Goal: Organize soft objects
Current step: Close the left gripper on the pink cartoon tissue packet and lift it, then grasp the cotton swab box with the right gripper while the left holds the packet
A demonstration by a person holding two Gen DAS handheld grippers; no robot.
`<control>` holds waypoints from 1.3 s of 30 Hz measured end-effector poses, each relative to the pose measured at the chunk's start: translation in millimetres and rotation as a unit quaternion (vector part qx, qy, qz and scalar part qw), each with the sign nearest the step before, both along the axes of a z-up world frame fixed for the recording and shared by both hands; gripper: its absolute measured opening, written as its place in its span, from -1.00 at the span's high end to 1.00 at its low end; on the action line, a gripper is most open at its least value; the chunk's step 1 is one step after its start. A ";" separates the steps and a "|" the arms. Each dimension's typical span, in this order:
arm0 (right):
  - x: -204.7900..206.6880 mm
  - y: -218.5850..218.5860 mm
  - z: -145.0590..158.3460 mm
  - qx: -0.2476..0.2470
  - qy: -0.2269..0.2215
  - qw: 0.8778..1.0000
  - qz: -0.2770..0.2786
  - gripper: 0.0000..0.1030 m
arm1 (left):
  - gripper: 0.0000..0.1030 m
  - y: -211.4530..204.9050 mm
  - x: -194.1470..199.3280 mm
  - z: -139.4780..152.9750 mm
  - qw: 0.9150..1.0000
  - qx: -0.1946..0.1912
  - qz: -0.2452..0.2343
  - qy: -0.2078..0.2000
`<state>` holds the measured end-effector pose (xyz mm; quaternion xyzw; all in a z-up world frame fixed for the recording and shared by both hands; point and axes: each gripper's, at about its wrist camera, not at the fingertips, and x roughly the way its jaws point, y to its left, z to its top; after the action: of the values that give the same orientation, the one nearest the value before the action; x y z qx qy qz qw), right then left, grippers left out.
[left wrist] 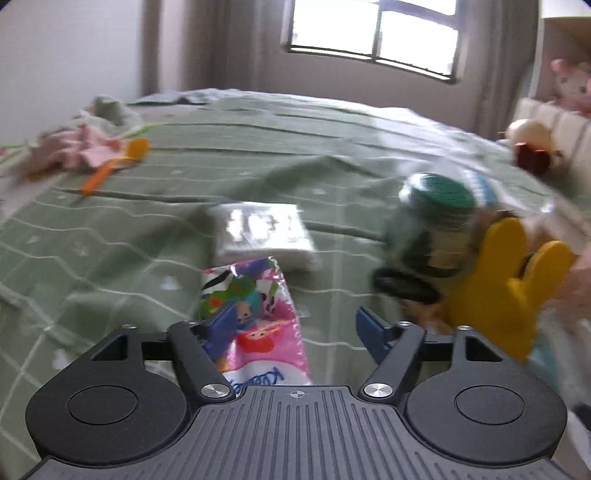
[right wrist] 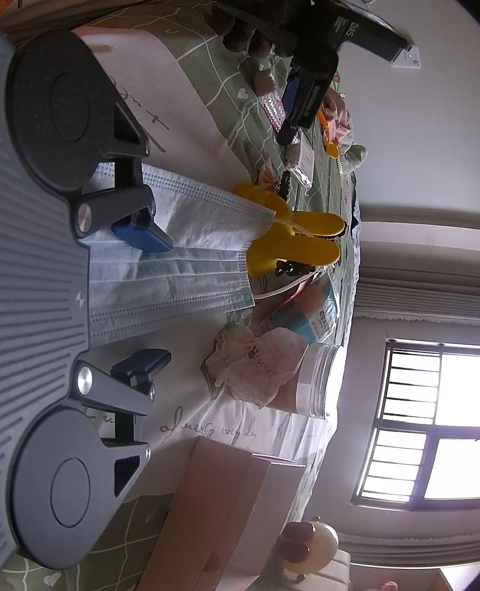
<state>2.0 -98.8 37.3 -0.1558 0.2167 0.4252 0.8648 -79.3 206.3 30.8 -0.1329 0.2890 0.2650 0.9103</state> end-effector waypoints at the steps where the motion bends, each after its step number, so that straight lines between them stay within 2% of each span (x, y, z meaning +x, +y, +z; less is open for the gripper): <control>1: 0.2 0.0 0.2 0.000 0.000 1.000 0.000 -0.15 | -0.44 -3.1 -3.4 2.1 1.000 0.007 0.002 -0.005; 3: -0.1 0.5 0.1 -0.001 -0.001 1.000 -0.001 -0.16 | -0.41 -13.6 -11.2 7.5 0.998 0.050 0.023 -0.017; 5: 0.2 0.8 -0.1 -0.002 -0.001 1.000 -0.002 -0.17 | -0.41 -22.5 -11.5 9.7 0.992 0.116 0.044 0.003; 6: 0.3 1.3 -0.2 -0.002 -0.001 1.000 -0.002 -0.17 | -0.39 -21.7 -8.3 8.4 0.990 0.131 0.044 0.019; 7: 0.5 1.4 -0.2 -0.003 0.000 1.000 -0.001 -0.17 | -0.39 -16.7 -4.3 5.9 0.992 0.118 0.036 0.033; 9: 1.1 1.6 -0.1 -0.003 0.003 1.000 -0.001 -0.18 | -0.41 -1.8 4.7 -2.7 0.997 0.053 0.018 0.054; 11: 3.5 1.4 0.5 -0.002 0.009 1.000 0.000 -0.18 | -0.42 7.1 11.0 -8.6 0.997 0.034 0.025 0.060; 14: 9.4 -0.3 10.9 0.003 0.032 0.999 -0.002 -0.18 | -0.32 20.1 12.3 -7.0 0.999 -0.003 0.025 0.038; 15: 9.8 -0.4 17.7 0.008 0.034 0.999 -0.002 -0.18 | -0.16 24.3 11.0 -5.4 0.999 -0.016 0.013 0.030; 18: 2.8 15.6 53.8 0.012 0.003 1.000 0.005 -0.21 | -0.12 27.8 -11.6 -5.3 0.999 -0.038 -0.022 -0.009; 20: -4.7 45.2 80.2 0.004 -0.019 0.999 0.027 -0.28 | -0.10 31.3 -27.8 -9.8 0.998 -0.048 -0.034 -0.034; 22: -10.4 83.6 98.5 -0.003 -0.015 0.998 0.061 -0.28 | -0.09 35.6 -50.5 -8.9 0.996 -0.052 -0.033 -0.059; 24: -14.4 130.6 108.5 -0.018 0.010 0.995 0.095 -0.28 | -0.09 44.8 -72.9 -4.9 0.995 -0.051 -0.016 -0.079; 26: -16.0 182.1 110.3 -0.035 0.055 0.990 0.127 -0.28 | -0.09 56.2 -92.5 -0.2 0.995 -0.047 0.007 -0.091; 29: -11.4 261.9 98.5 -0.054 0.119 0.980 0.149 -0.28 | -0.09 75.1 -118.4 2.3 0.992 -0.050 0.035 -0.114; 33: 14.2 345.9 66.8 -0.085 0.177 0.975 0.103 -0.28 | -0.09 92.7 -137.3 -5.3 0.986 -0.069 0.054 -0.139; 35: 34.2 371.3 49.7 -0.094 0.192 0.974 0.068 -0.30 | -0.09 100.3 -141.2 -11.3 0.984 -0.081 0.061 -0.146; 36: 39.3 377.1 43.2 -0.100 0.189 0.975 0.056 -0.37 | -0.09 104.0 -141.0 -14.0 0.983 -0.087 0.065 -0.146; 38: 45.3 387.4 34.0 -0.115 0.185 0.975 0.051 -0.48 | -0.09 109.7 -142.8 -16.3 0.982 -0.095 0.068 -0.147; 39: 46.2 390.0 28.7 -0.124 0.202 0.970 0.055 -0.51 | -0.09 111.8 -143.0 -16.5 0.982 -0.096 0.069 -0.147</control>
<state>48.2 291.3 66.1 -0.1841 0.4288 0.4650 0.7523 -222.3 318.1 14.2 -0.2768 0.1657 0.2759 0.9054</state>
